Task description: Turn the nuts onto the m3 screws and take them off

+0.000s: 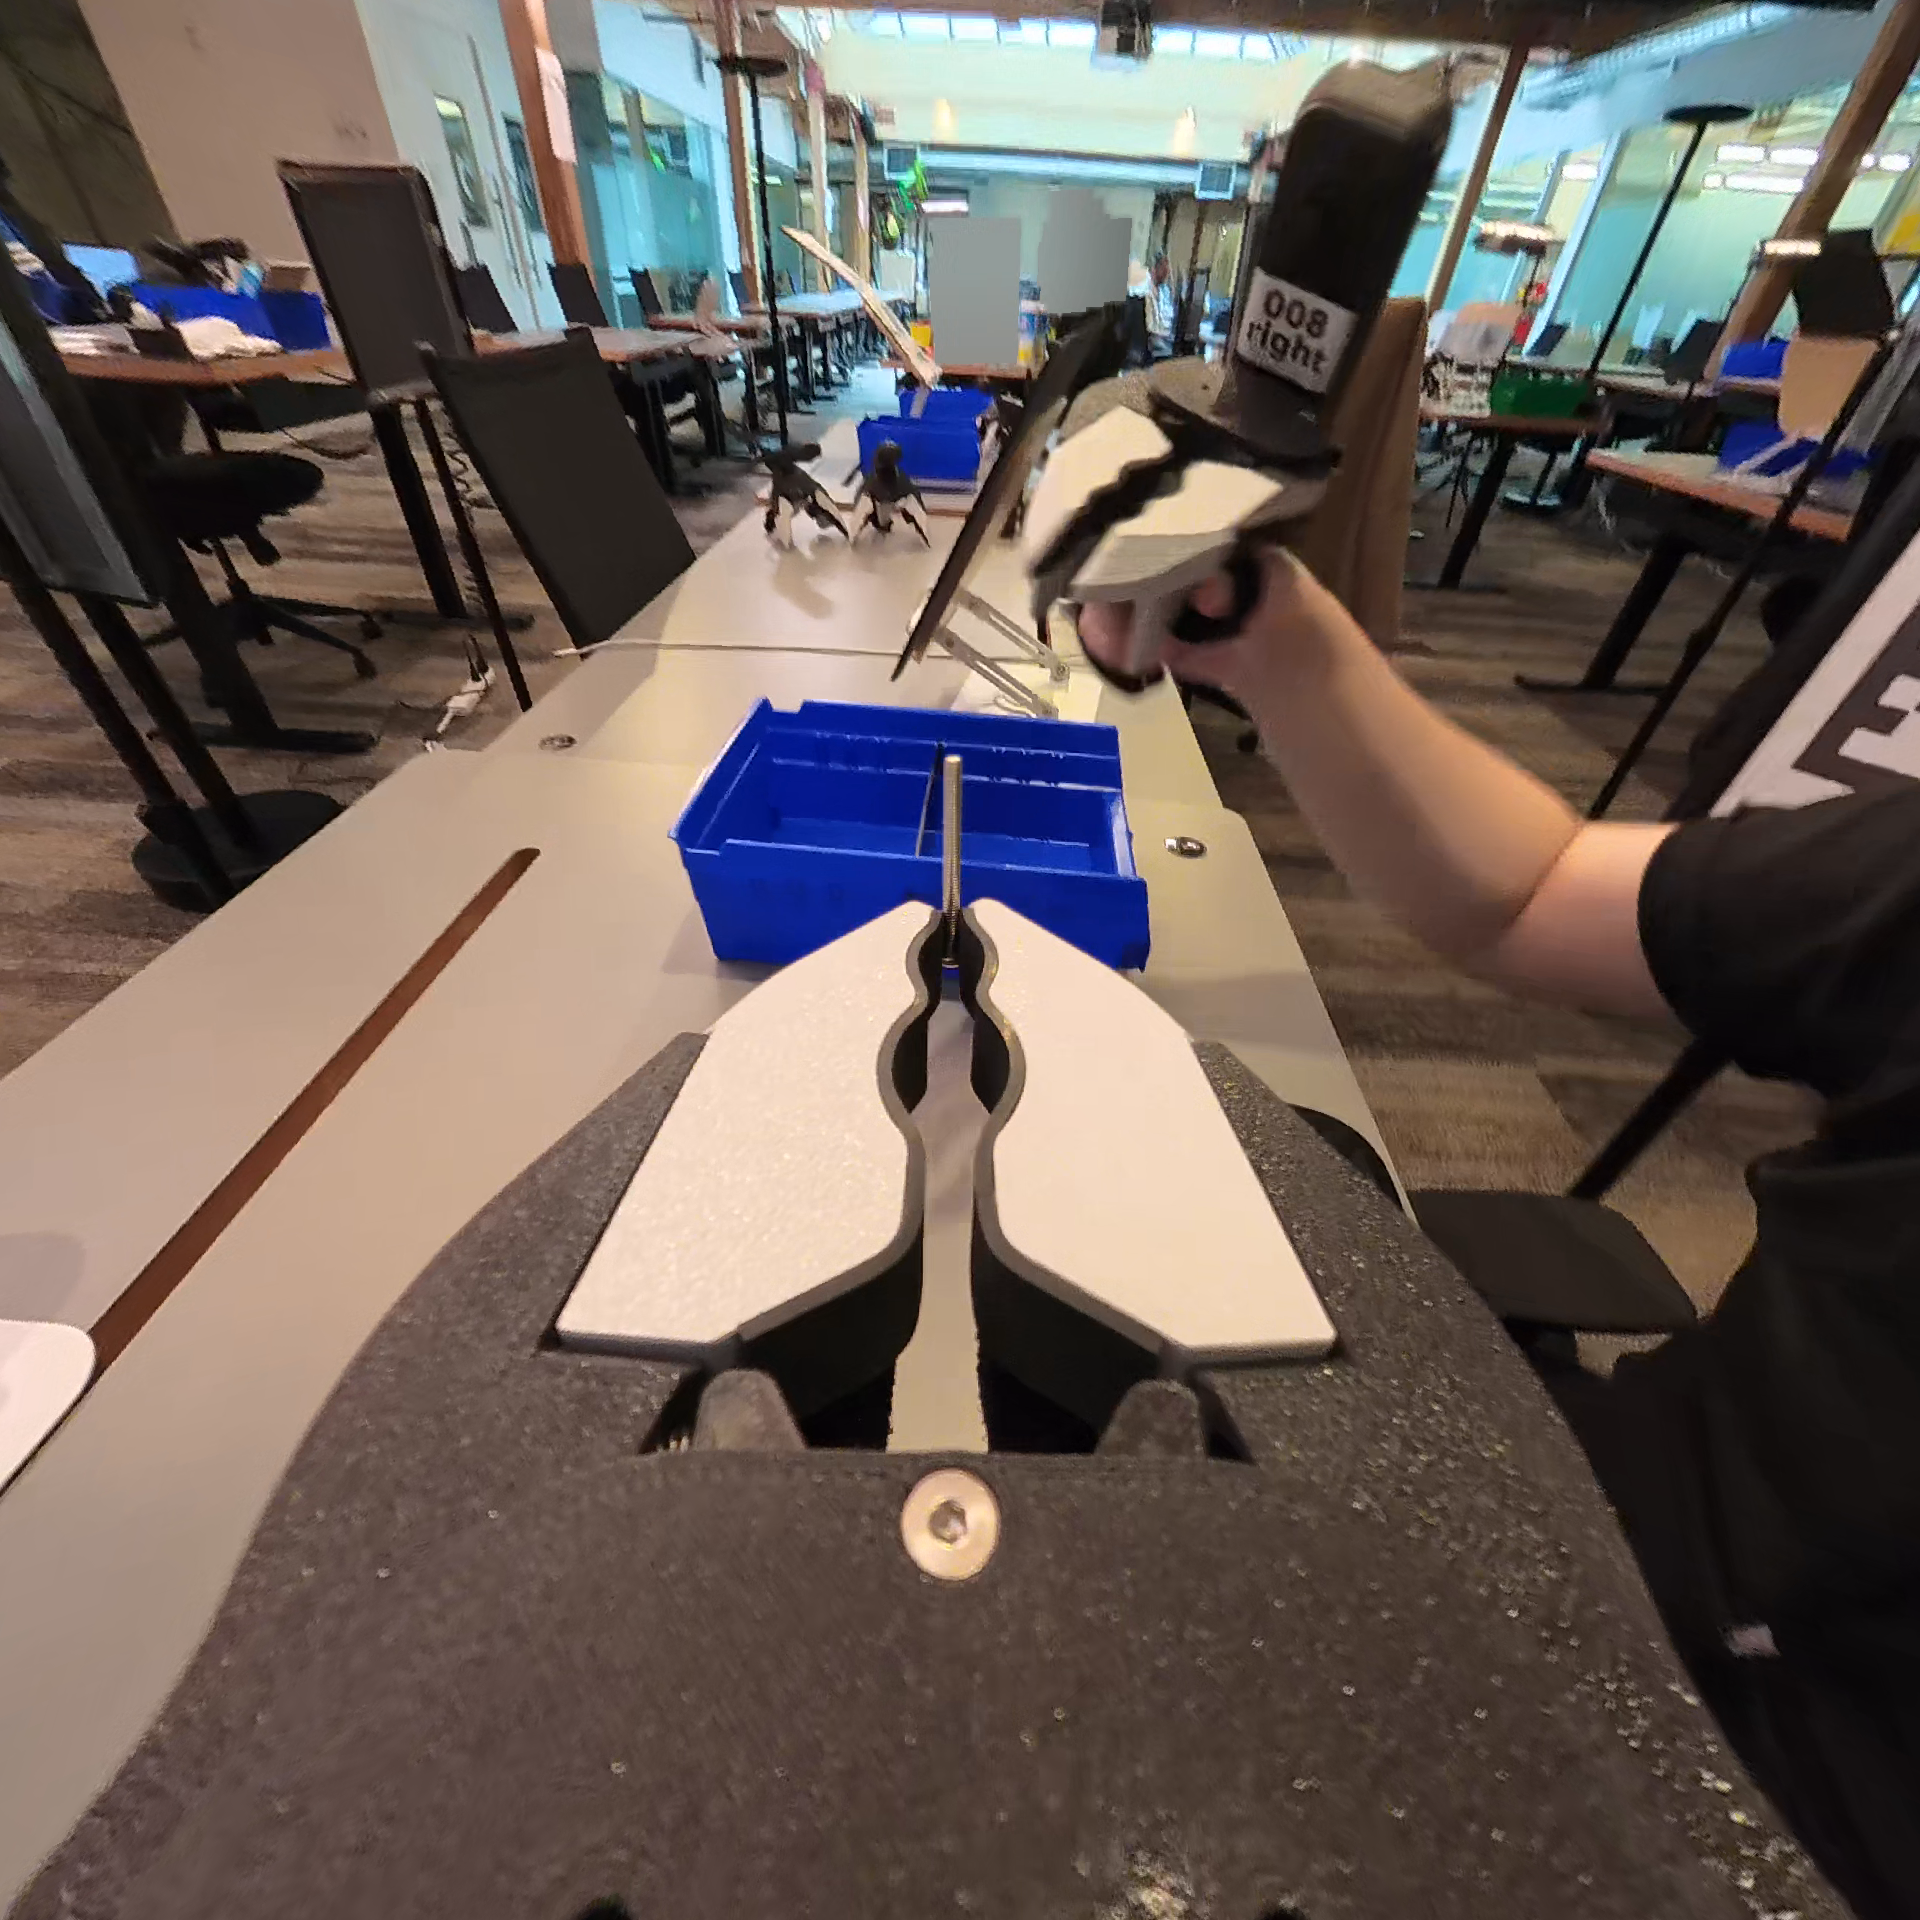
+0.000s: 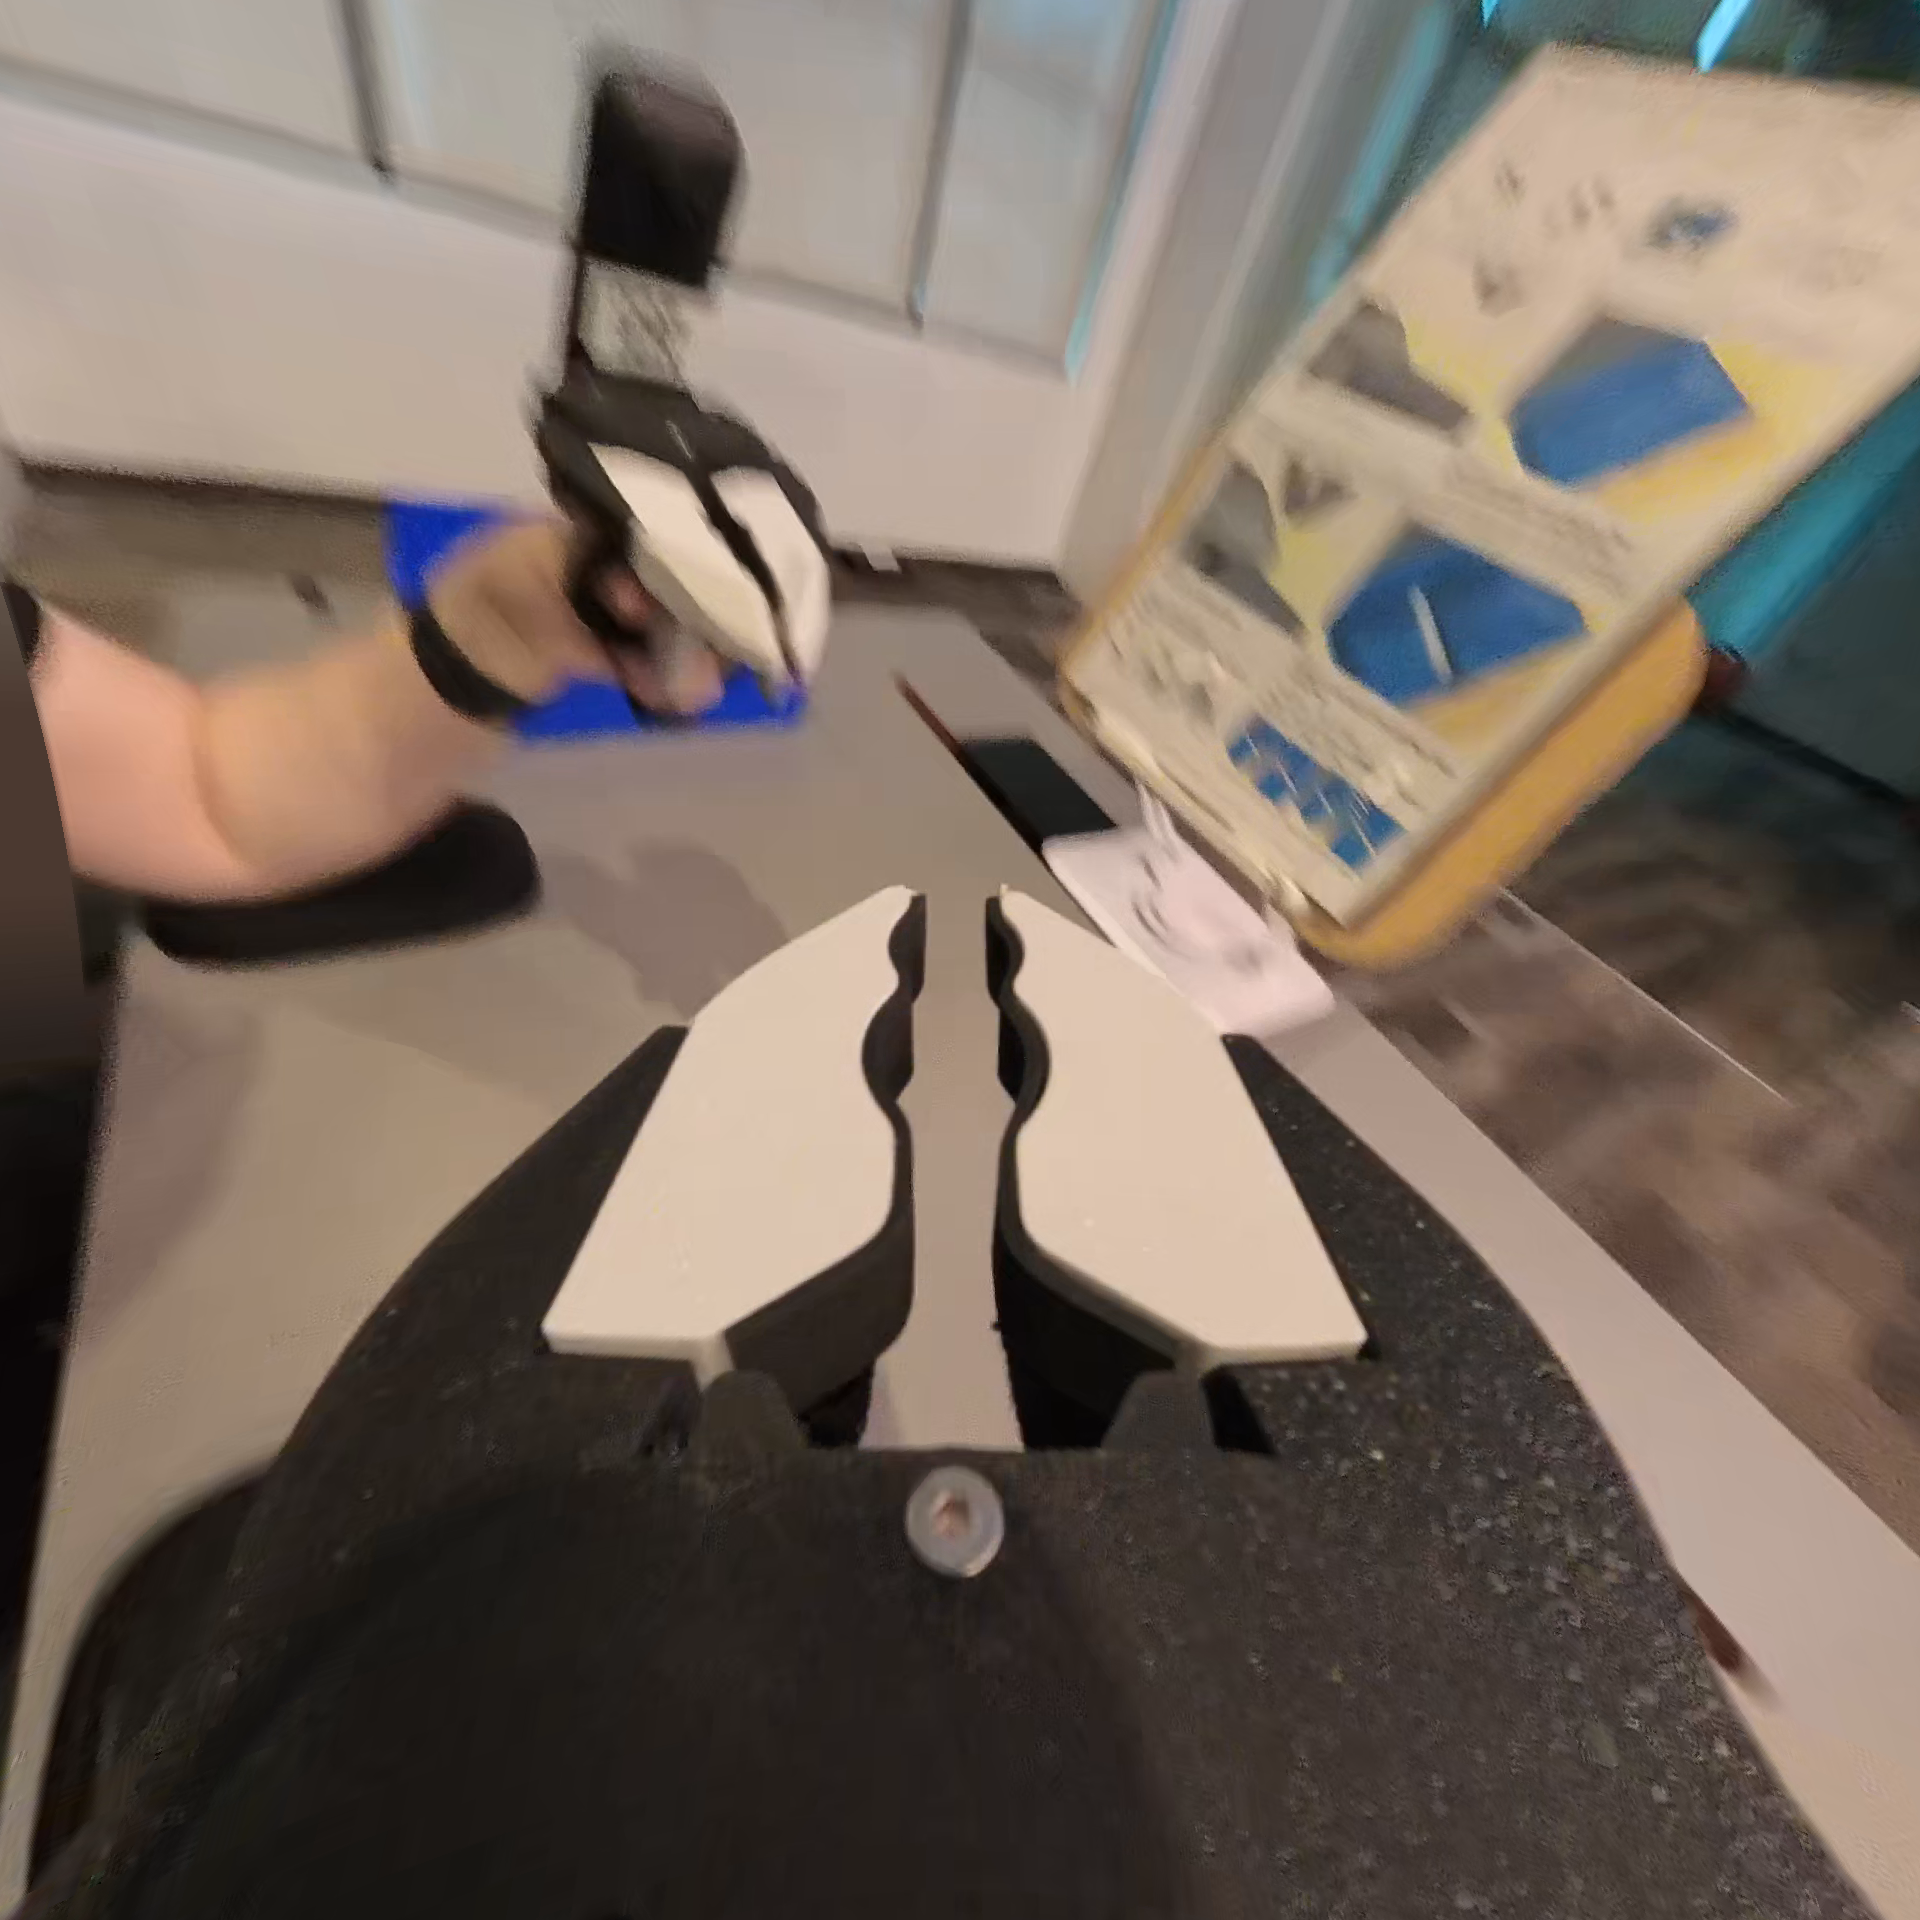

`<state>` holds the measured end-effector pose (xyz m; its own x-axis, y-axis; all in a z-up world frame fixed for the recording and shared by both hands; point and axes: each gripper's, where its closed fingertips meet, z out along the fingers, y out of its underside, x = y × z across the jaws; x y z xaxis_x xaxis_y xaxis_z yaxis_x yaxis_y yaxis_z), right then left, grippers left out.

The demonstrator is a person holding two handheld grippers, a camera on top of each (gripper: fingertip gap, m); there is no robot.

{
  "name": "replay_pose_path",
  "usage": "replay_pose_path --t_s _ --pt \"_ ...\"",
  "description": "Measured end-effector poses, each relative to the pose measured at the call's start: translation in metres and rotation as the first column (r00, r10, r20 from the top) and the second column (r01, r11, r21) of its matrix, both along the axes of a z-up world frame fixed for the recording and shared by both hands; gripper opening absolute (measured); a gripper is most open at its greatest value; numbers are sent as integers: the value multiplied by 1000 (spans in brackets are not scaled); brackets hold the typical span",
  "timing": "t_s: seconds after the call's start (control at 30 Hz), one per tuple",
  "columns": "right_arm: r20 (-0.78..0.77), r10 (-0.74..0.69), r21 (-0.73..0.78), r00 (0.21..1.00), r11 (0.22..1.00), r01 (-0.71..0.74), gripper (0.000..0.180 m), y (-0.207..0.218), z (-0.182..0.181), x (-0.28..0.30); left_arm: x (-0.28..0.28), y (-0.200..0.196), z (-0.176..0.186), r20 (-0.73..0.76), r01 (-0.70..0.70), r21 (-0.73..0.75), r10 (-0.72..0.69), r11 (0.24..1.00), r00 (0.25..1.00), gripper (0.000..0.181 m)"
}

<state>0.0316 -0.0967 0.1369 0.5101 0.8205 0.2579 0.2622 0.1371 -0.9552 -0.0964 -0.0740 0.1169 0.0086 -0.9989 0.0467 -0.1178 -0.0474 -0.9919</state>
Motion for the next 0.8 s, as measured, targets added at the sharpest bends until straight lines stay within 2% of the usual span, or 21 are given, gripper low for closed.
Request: replay_pose_path --t_s 0.13,0.27,0.43,0.63,0.8 --pt "-219 163 -4 962 986 -168 11 5 18 -79 -5 1 7 32 -9 4 9 1000 999 2" --pt "-251 226 -24 941 971 -240 16 21 11 -123 -9 1 9 36 -14 7 14 1000 999 2" --pt "-296 268 -43 917 955 -293 16 30 9 -144 -8 -1 9 31 1 3 -1 1000 1000 2" --pt "-281 289 -58 915 947 -317 14 32 4 -151 -9 -4 11 35 15 10 -15 1000 999 2" --pt "-280 339 -55 898 928 -367 3 24 3 -155 -9 -8 10 26 28 14 -29 999 999 2"
